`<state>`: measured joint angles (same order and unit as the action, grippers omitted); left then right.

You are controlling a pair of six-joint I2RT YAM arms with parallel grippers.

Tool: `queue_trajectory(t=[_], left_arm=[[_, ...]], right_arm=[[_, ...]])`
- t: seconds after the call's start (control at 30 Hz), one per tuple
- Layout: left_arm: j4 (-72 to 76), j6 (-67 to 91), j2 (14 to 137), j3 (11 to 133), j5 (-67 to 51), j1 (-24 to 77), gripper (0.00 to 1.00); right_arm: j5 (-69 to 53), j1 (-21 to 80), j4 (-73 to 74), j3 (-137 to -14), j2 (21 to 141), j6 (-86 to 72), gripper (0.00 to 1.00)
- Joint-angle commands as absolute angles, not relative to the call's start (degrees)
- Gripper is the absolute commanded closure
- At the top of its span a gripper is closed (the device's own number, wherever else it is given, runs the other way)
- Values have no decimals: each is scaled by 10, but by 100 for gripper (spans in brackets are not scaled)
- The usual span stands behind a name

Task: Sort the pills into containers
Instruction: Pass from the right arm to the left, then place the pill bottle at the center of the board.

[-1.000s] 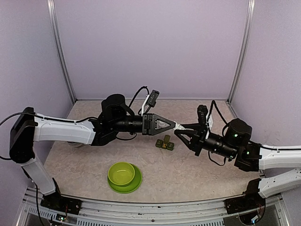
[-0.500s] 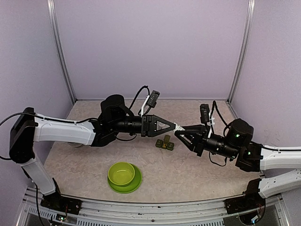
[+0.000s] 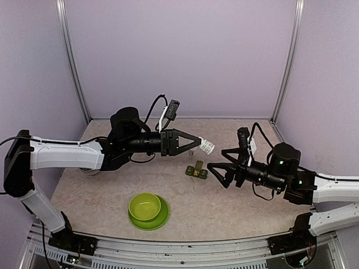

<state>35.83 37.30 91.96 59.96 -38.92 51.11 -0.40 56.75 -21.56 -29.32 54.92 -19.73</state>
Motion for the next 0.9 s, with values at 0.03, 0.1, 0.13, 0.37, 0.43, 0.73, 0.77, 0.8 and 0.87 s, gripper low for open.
queue_trajectory(t=[0.03,0.1,0.13,0.37,0.43,0.73,0.77,0.8,0.87], left_arm=[[267,305,880,583,-333,483,84],[245,291,871,575,-315,466,83],[232,285,868,573,-308,458,83],[155,246,856,559,-250,410,82],[141,236,857,555,-235,399,82],[109,217,866,535,-175,352,82],[100,214,870,537,-164,349,82],[89,214,874,542,-154,347,82],[67,203,883,548,-134,343,81]], right_arm=[[35,557,-175,-297,511,-186,0],[49,553,-167,-293,500,-187,0],[58,551,-164,-290,496,-189,0],[81,536,-153,-274,487,-209,0],[79,536,-154,-270,489,-212,0],[81,535,-153,-259,488,-219,0],[81,536,-152,-258,488,-219,0],[82,536,-152,-257,489,-220,0],[82,536,-151,-255,490,-220,0]])
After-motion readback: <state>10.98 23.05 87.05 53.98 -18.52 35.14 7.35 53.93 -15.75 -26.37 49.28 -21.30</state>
